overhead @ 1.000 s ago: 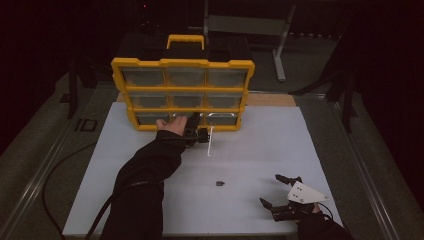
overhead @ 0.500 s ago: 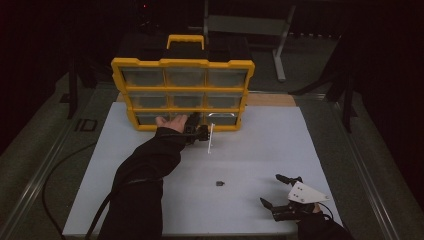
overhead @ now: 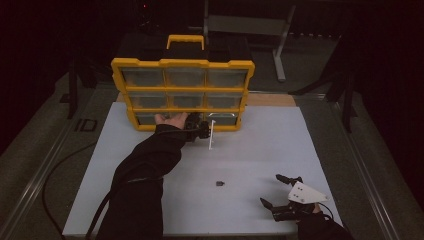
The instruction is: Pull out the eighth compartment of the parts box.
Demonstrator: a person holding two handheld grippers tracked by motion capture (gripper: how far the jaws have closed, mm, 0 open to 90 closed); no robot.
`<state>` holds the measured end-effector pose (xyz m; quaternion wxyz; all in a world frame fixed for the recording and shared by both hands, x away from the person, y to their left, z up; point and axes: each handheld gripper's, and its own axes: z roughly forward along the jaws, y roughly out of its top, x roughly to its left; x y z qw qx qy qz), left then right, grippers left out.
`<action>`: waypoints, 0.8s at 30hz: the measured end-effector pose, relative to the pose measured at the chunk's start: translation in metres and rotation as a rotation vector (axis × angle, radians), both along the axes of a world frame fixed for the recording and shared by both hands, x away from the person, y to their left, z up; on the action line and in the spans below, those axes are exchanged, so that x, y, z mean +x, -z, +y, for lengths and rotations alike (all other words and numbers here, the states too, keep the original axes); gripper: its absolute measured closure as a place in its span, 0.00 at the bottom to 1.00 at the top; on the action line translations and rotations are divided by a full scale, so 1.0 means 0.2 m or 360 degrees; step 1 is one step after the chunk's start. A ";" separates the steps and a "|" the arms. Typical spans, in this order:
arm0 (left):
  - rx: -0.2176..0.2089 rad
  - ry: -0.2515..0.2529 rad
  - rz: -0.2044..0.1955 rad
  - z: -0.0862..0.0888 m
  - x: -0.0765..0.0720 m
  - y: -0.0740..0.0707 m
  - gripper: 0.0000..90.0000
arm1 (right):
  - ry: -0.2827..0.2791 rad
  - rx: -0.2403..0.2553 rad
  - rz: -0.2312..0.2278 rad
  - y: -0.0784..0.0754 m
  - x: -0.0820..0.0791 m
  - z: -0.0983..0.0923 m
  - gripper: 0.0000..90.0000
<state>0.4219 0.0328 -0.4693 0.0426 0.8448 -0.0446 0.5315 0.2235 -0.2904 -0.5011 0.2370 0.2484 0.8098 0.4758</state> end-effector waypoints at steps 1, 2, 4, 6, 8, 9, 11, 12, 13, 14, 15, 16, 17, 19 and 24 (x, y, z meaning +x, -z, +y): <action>-0.0008 0.0010 0.0018 0.01 0.00 -0.01 0.84 | -0.0005 -0.0002 -0.0001 0.00 0.00 0.00 0.09; -0.0011 0.0018 0.0027 0.01 0.00 -0.01 0.83 | -0.0005 -0.0003 0.0001 0.00 0.00 0.00 0.09; -0.0005 0.0019 0.0028 0.01 0.00 -0.01 0.83 | -0.0005 -0.0002 0.0001 0.00 0.00 0.00 0.09; -0.0016 0.0020 0.0037 0.01 0.01 -0.01 0.83 | -0.0004 0.0001 0.0003 0.00 0.00 0.00 0.09; -0.0007 0.0019 0.0045 0.01 0.00 -0.02 0.83 | -0.0005 0.0003 0.0003 0.00 0.00 0.00 0.09; -0.0004 0.0023 0.0049 0.01 0.00 -0.02 0.83 | -0.0004 0.0003 0.0003 0.00 0.00 0.00 0.09; -0.0002 0.0024 0.0058 0.01 -0.01 -0.02 0.83 | -0.0005 0.0000 0.0000 0.00 0.00 0.00 0.09; 0.0002 0.0028 0.0056 0.01 -0.01 -0.02 0.83 | -0.0005 -0.0001 0.0000 0.00 0.00 0.00 0.09; 0.0003 0.0029 0.0055 0.01 -0.02 -0.02 0.83 | -0.0005 -0.0001 0.0000 0.00 0.00 0.00 0.09; 0.0008 0.0028 0.0059 0.01 -0.02 -0.02 0.83 | -0.0005 0.0000 0.0000 0.00 0.00 0.00 0.09; 0.0004 0.0028 0.0062 0.01 -0.02 -0.03 0.83 | -0.0005 0.0000 -0.0001 0.00 0.00 0.00 0.09; 0.0005 0.0027 0.0065 0.01 -0.02 -0.03 0.83 | -0.0005 0.0000 0.0000 0.00 0.00 0.00 0.09; 0.0008 0.0026 0.0069 0.01 -0.03 -0.03 0.83 | -0.0005 -0.0003 0.0001 0.00 0.00 0.00 0.09; 0.0009 0.0031 0.0076 0.01 -0.03 -0.03 0.83 | -0.0004 -0.0002 0.0002 0.00 0.00 0.00 0.09; 0.0017 0.0040 0.0065 0.01 -0.05 -0.03 0.83 | -0.0004 -0.0004 0.0001 0.00 0.00 0.00 0.09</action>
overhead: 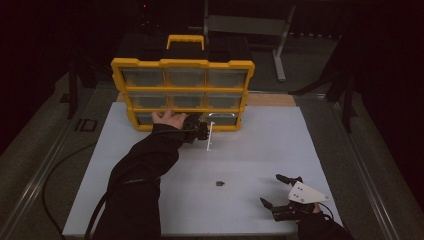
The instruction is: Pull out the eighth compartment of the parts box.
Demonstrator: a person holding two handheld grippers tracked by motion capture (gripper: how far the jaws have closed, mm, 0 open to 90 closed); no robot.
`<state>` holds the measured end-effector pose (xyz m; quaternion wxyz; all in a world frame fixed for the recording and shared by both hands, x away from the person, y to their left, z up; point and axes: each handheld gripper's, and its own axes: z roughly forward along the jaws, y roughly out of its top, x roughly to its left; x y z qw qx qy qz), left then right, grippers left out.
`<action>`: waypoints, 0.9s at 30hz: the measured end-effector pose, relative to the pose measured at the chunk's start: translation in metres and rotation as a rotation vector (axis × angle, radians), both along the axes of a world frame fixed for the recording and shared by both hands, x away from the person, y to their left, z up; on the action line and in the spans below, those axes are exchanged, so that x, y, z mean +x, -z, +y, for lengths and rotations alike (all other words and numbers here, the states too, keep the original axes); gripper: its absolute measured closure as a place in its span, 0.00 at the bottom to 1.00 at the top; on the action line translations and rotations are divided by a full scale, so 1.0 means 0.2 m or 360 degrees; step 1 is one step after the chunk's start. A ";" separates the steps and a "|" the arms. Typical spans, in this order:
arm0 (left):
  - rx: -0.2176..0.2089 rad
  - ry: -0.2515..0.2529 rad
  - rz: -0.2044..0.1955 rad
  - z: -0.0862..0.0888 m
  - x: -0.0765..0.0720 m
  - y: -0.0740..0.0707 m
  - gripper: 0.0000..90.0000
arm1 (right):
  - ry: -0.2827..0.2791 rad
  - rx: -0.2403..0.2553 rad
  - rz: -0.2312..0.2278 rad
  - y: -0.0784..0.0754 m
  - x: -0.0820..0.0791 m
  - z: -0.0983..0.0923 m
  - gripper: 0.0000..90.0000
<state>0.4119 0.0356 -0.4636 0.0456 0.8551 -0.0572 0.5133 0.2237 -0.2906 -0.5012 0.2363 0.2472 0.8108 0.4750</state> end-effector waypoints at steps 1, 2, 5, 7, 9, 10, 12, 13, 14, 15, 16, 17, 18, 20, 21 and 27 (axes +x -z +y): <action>0.0003 0.0002 -0.0002 0.00 0.00 0.00 0.83 | 0.0003 0.0001 0.0000 0.00 0.00 0.00 0.09; -0.0005 0.0003 -0.0001 0.00 -0.01 0.00 0.83 | 0.0004 0.0002 0.0001 0.00 0.00 0.00 0.09; 0.0001 0.0004 0.0003 0.00 -0.01 0.00 0.83 | 0.0001 0.0001 0.0001 0.00 0.00 0.00 0.09; 0.0007 0.0007 0.0000 0.00 -0.02 0.00 0.83 | 0.0003 0.0001 0.0001 0.00 0.00 0.00 0.09; 0.0014 0.0011 -0.0006 0.00 -0.03 0.00 0.83 | 0.0002 0.0002 -0.0001 0.00 0.00 0.00 0.09; 0.0014 0.0009 -0.0004 0.00 -0.03 0.00 0.83 | 0.0005 0.0003 -0.0002 0.00 0.00 0.00 0.09; 0.0004 0.0010 -0.0001 0.00 -0.04 0.00 0.83 | 0.0004 0.0003 0.0000 0.00 0.00 0.00 0.09; 0.0011 0.0010 -0.0003 0.00 -0.04 0.00 0.83 | 0.0005 0.0002 0.0000 0.00 0.00 0.00 0.09; 0.0007 0.0011 0.0001 0.00 -0.04 0.00 0.83 | 0.0004 0.0002 -0.0002 0.00 0.00 0.00 0.09; 0.0009 0.0015 0.0000 0.00 -0.05 0.00 0.83 | 0.0007 0.0004 0.0001 0.00 0.00 0.00 0.09; 0.0007 0.0011 0.0002 0.00 -0.05 0.00 0.83 | 0.0007 0.0004 0.0000 0.00 0.00 0.00 0.09; 0.0008 0.0008 0.0003 0.00 -0.05 0.00 0.83 | 0.0007 0.0004 0.0000 0.00 0.00 0.00 0.09; 0.0007 0.0007 0.0001 0.00 -0.06 0.00 0.83 | 0.0007 0.0004 0.0002 0.00 0.00 0.00 0.09; 0.0023 0.0009 -0.0001 0.00 -0.06 0.00 0.83 | 0.0006 0.0002 0.0000 0.00 0.00 0.00 0.09; 0.0012 0.0012 0.0002 0.01 -0.07 0.00 0.83 | 0.0006 0.0002 0.0000 0.00 0.00 0.00 0.09; 0.0016 0.0025 -0.0008 0.01 -0.09 0.00 0.83 | 0.0010 0.0002 0.0003 0.00 0.00 0.00 0.09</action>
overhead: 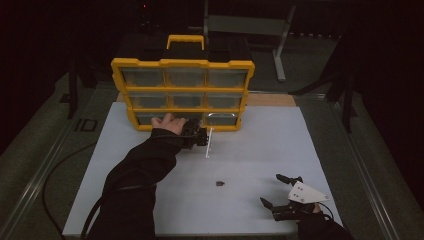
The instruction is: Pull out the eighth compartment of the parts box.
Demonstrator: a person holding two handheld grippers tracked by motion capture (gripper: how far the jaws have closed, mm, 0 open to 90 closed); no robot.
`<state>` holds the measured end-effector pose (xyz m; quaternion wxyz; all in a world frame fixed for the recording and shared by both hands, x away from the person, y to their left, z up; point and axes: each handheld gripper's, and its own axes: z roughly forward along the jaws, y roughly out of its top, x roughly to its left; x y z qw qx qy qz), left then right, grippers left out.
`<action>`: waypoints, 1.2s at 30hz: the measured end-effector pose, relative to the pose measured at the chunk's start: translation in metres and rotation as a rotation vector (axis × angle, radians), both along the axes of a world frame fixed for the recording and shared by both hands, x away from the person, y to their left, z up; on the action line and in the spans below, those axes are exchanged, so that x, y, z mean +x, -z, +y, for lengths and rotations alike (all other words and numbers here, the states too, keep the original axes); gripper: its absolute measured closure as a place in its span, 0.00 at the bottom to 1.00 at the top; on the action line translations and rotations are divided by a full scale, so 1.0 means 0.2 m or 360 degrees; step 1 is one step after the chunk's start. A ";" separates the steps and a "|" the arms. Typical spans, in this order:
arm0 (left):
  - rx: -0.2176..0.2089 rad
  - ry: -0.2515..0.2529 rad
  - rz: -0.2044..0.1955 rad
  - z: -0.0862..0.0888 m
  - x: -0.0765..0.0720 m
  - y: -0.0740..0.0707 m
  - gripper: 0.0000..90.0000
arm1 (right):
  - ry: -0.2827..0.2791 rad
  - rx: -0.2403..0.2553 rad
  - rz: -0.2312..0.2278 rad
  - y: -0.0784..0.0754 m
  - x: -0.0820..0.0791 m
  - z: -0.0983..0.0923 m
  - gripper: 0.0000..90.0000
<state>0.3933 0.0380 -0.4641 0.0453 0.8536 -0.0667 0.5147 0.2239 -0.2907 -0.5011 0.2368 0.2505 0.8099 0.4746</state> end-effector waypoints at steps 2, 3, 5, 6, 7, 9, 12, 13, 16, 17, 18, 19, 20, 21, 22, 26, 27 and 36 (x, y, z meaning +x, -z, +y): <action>0.0004 0.0006 0.0000 0.00 0.00 0.00 0.83 | 0.0000 -0.0006 -0.0001 0.00 0.00 0.00 0.09; 0.0000 0.0009 0.0001 0.00 0.00 0.00 0.83 | 0.0000 -0.0007 -0.0002 0.00 0.00 0.00 0.09; 0.0002 0.0011 0.0003 0.00 -0.01 0.00 0.83 | 0.0001 -0.0006 0.0001 0.00 0.00 0.00 0.09; 0.0000 0.0008 0.0004 0.00 -0.01 0.00 0.83 | 0.0002 -0.0005 0.0001 0.00 0.00 0.00 0.09; 0.0000 0.0008 0.0004 0.00 -0.01 0.00 0.83 | 0.0002 -0.0005 0.0001 0.00 0.00 0.00 0.09; -0.0002 0.0006 0.0007 0.00 -0.02 0.00 0.83 | 0.0001 0.0000 0.0001 0.00 0.00 0.00 0.09; -0.0006 0.0004 0.0003 0.00 -0.02 0.00 0.83 | 0.0000 -0.0004 0.0000 0.00 0.00 0.00 0.09; -0.0007 0.0005 0.0004 0.00 -0.02 0.00 0.83 | 0.0001 -0.0002 0.0001 0.00 0.00 0.00 0.09; 0.0003 0.0001 0.0012 0.00 -0.03 -0.01 0.83 | 0.0000 0.0000 0.0001 0.00 0.00 0.00 0.09; -0.0001 0.0002 0.0011 0.00 -0.03 -0.01 0.83 | 0.0000 0.0000 0.0001 0.00 0.00 0.00 0.09; -0.0006 0.0001 0.0013 0.00 -0.03 -0.01 0.83 | -0.0001 -0.0001 0.0001 0.00 0.00 0.00 0.09; -0.0003 0.0005 0.0012 0.00 -0.03 -0.01 0.83 | -0.0002 -0.0001 0.0000 0.00 0.00 0.00 0.09; -0.0007 0.0005 0.0011 0.00 -0.04 -0.01 0.83 | -0.0002 -0.0002 0.0000 0.00 0.00 0.00 0.09; 0.0003 0.0005 0.0013 0.00 -0.04 -0.01 0.83 | -0.0002 -0.0001 0.0000 0.00 0.00 0.00 0.09; -0.0003 0.0008 0.0019 0.00 -0.04 -0.01 0.83 | -0.0001 -0.0001 0.0001 0.00 0.00 0.00 0.09; -0.0001 0.0009 0.0020 0.00 -0.06 -0.01 0.83 | 0.0001 -0.0006 0.0000 0.00 0.00 0.00 0.09; -0.0001 0.0011 0.0021 0.01 -0.06 -0.01 0.83 | 0.0000 0.0001 0.0001 0.00 0.00 0.00 0.09; 0.0008 0.0009 0.0014 0.00 -0.11 -0.01 0.83 | 0.0003 0.0001 -0.0004 0.00 0.00 0.00 0.09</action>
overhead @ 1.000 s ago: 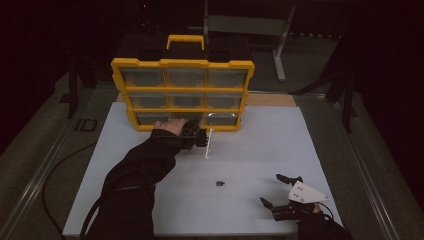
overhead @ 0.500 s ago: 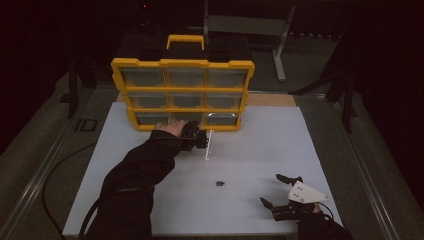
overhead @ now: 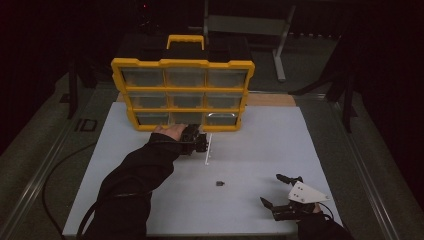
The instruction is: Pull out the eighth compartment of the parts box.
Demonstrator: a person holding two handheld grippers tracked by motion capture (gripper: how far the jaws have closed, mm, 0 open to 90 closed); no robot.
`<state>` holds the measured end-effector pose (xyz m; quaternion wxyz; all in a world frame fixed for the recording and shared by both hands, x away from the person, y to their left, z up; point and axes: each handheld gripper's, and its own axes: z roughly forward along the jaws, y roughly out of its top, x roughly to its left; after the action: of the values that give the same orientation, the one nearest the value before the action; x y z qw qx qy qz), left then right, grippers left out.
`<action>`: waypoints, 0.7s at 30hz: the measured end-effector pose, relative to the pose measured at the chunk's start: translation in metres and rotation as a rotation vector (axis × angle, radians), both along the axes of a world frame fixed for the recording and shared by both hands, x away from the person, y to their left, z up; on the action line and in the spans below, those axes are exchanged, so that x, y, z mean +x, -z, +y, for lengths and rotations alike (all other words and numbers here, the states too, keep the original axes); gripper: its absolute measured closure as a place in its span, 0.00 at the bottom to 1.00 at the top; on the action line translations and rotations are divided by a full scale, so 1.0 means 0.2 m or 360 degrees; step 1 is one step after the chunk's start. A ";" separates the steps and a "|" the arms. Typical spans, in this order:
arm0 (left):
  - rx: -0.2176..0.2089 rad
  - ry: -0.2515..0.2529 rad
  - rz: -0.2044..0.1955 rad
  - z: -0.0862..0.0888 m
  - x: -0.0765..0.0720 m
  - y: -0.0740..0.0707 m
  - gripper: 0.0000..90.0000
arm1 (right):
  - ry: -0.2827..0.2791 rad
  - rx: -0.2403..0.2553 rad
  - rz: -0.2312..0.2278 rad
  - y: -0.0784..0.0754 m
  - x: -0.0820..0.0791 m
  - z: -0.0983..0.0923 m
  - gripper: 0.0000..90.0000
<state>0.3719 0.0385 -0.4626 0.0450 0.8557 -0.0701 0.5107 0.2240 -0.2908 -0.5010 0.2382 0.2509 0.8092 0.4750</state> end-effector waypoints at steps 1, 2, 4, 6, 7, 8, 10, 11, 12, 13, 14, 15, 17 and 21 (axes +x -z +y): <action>-0.0005 0.0004 -0.0002 0.00 -0.01 0.00 0.83 | 0.0001 -0.0001 -0.0001 0.00 0.00 0.00 0.09; 0.0005 0.0003 0.0000 0.00 -0.01 0.00 0.83 | 0.0000 -0.0001 0.0000 0.00 0.00 0.00 0.09; 0.0000 0.0007 -0.0003 0.00 -0.02 0.00 0.83 | 0.0001 -0.0002 0.0000 0.00 0.00 0.00 0.09; 0.0001 0.0005 -0.0004 0.00 -0.02 0.00 0.83 | 0.0001 -0.0001 -0.0001 0.00 0.00 0.00 0.09; 0.0002 0.0000 -0.0001 0.00 -0.03 0.00 0.83 | 0.0001 -0.0001 -0.0002 0.00 0.00 0.00 0.09; 0.0000 -0.0006 0.0003 0.00 -0.03 0.00 0.83 | 0.0001 -0.0002 -0.0002 0.00 0.00 0.00 0.09; -0.0018 0.0000 0.0016 -0.01 -0.04 0.00 0.83 | 0.0002 -0.0001 -0.0003 0.00 0.00 0.00 0.09; -0.0014 0.0006 0.0017 -0.01 -0.05 0.00 0.83 | 0.0002 -0.0001 -0.0004 0.00 0.00 0.00 0.09; -0.0011 0.0005 0.0016 -0.01 -0.05 -0.01 0.83 | 0.0002 0.0000 -0.0003 0.00 0.00 0.00 0.09; -0.0015 0.0008 0.0018 -0.01 -0.06 -0.01 0.83 | 0.0001 -0.0001 -0.0003 0.00 0.00 0.00 0.09; -0.0014 0.0006 0.0014 -0.01 -0.07 -0.01 0.83 | 0.0001 -0.0001 -0.0002 0.00 0.00 0.00 0.09; -0.0029 0.0009 0.0018 -0.01 -0.07 0.00 0.83 | 0.0001 -0.0002 -0.0001 0.00 0.00 0.00 0.09; -0.0022 0.0003 0.0014 -0.01 -0.08 -0.01 0.83 | 0.0002 -0.0002 -0.0001 0.00 0.00 0.00 0.09; -0.0046 -0.0001 0.0017 -0.02 -0.09 0.00 0.83 | 0.0004 -0.0003 -0.0001 0.00 0.00 0.00 0.09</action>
<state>0.3530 0.0339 -0.4623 0.0577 0.8578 -0.0622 0.5069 0.2237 -0.2902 -0.5008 0.2394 0.2514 0.8093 0.4739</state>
